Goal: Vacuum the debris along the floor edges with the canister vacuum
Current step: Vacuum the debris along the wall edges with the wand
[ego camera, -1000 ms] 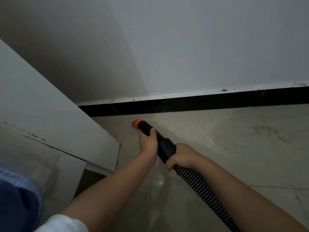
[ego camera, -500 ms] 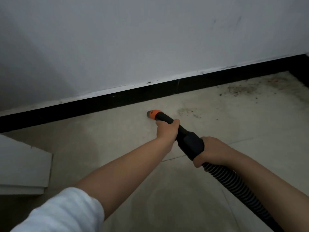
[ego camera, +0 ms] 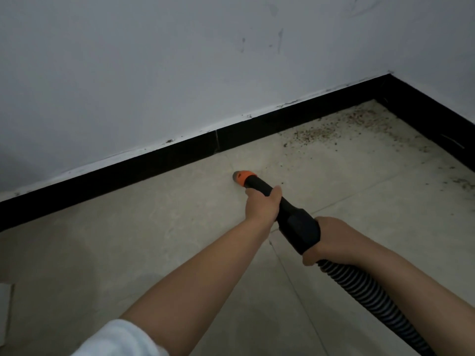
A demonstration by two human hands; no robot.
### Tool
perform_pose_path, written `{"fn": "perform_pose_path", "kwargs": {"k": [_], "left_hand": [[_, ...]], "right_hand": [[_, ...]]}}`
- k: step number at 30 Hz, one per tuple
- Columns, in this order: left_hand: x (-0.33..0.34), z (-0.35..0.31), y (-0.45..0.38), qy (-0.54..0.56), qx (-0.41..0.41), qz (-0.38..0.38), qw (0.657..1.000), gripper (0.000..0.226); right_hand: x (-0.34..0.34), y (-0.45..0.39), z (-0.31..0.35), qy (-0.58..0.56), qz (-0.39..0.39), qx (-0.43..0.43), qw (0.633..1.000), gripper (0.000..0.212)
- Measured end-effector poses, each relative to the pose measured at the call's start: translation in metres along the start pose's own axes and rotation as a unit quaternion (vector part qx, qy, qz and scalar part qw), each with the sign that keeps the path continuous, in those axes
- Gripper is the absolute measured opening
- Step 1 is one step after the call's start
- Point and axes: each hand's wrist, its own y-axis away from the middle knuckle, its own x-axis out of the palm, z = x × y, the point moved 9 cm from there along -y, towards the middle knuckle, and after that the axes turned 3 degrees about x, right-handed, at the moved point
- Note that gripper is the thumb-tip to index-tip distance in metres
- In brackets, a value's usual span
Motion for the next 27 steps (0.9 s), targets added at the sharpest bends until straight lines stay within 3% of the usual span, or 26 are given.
{"fn": "perform_pose_path", "kwargs": {"k": [14, 21, 27], "left_hand": [[0.067, -0.005, 0.006, 0.047, -0.003, 0.16, 0.986, 0.08], [0.008, 0.003, 0.006, 0.064, 0.064, 0.083, 0.992, 0.065], [-0.034, 0.016, 0.009, 0.072, 0.061, 0.035, 0.995, 0.059]], "right_hand": [[-0.024, 0.0, -0.043, -0.132, -0.046, 0.023, 0.99, 0.028], [0.014, -0.012, -0.002, -0.125, -0.003, -0.026, 0.992, 0.027], [0.036, -0.012, 0.027, -0.073, 0.016, -0.054, 0.996, 0.031]]}}
